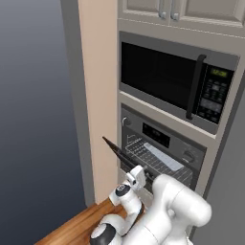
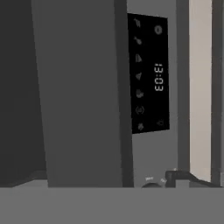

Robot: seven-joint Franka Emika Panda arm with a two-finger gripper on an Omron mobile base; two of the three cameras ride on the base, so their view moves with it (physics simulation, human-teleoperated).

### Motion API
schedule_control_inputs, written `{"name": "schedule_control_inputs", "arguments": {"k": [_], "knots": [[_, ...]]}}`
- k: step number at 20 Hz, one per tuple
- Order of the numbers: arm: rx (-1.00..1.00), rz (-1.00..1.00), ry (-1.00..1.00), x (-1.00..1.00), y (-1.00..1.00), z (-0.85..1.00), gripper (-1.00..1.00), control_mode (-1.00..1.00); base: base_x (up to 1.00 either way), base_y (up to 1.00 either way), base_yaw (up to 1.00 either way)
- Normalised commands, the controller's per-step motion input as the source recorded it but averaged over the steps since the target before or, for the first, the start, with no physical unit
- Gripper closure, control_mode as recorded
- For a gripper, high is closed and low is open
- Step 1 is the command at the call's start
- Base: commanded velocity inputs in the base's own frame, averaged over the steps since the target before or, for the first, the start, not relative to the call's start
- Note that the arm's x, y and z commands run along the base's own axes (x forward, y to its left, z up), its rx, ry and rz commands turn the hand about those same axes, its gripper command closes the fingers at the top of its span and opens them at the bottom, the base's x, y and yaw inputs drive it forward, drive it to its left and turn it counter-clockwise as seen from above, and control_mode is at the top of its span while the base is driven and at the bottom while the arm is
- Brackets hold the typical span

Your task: Take the baked cake out of the oven and place it on the plate for cooling. Then close the oven door.

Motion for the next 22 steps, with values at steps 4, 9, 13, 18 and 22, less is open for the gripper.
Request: {"name": "schedule_control_inputs", "arguments": {"k": [4,9,13,18,22], "knots": [[-0.06,-0.06,-0.28,0.67,-0.75,0.0,-1.0,-1.0,0.0,0.0,0.0],[-0.08,-0.07,-0.29,0.71,-0.66,0.0,-1.0,-1.0,0.0,0.0,0.0],[-0.1,-0.06,-0.33,0.67,-0.51,0.0,-1.0,-1.0,0.0,0.0,0.0],[-0.1,-0.05,-0.35,0.53,-0.47,0.0,-1.0,-1.0,0.0,0.0,0.0],[-0.09,-0.02,-0.32,0.5,-0.61,0.0,-1.0,-1.0,0.0,0.0,0.0]]}}
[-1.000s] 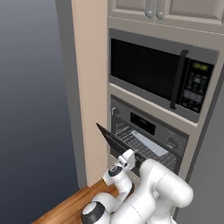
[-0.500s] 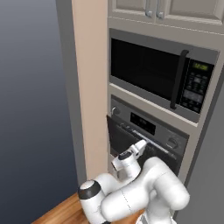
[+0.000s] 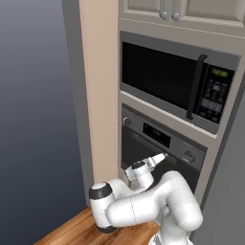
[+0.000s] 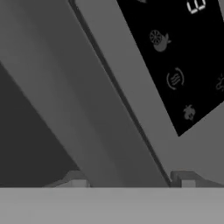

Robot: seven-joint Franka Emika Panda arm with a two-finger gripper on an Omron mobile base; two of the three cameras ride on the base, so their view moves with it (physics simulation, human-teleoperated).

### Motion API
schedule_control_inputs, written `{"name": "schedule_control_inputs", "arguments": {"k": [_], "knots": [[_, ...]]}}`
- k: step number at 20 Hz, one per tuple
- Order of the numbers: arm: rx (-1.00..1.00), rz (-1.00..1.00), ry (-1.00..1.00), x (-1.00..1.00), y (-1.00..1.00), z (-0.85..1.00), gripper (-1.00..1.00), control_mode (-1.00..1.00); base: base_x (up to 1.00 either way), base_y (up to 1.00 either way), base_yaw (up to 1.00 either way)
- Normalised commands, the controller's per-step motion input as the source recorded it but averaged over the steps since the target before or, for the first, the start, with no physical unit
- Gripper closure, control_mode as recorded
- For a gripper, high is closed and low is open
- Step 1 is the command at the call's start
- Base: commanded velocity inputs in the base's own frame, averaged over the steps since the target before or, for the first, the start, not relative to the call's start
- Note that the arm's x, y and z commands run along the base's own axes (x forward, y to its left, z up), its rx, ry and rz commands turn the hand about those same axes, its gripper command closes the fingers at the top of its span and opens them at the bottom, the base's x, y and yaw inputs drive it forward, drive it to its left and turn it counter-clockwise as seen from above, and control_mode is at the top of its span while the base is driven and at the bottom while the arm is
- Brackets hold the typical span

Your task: Take the baked cake out of the oven and place it on the plate for cooling. Then close the oven door.

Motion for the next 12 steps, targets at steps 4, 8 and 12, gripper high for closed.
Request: {"name": "schedule_control_inputs", "arguments": {"k": [4,8,12], "knots": [[-0.07,0.0,-0.3,0.5,-0.71,0.0,-1.0,-1.0,0.0,0.0,0.0],[-0.05,0.0,-0.29,0.16,-0.72,0.0,-1.0,-1.0,0.0,0.0,0.0],[-0.01,0.0,-0.26,0.0,-0.64,0.0,-1.0,-1.0,0.0,0.0,0.0]]}}
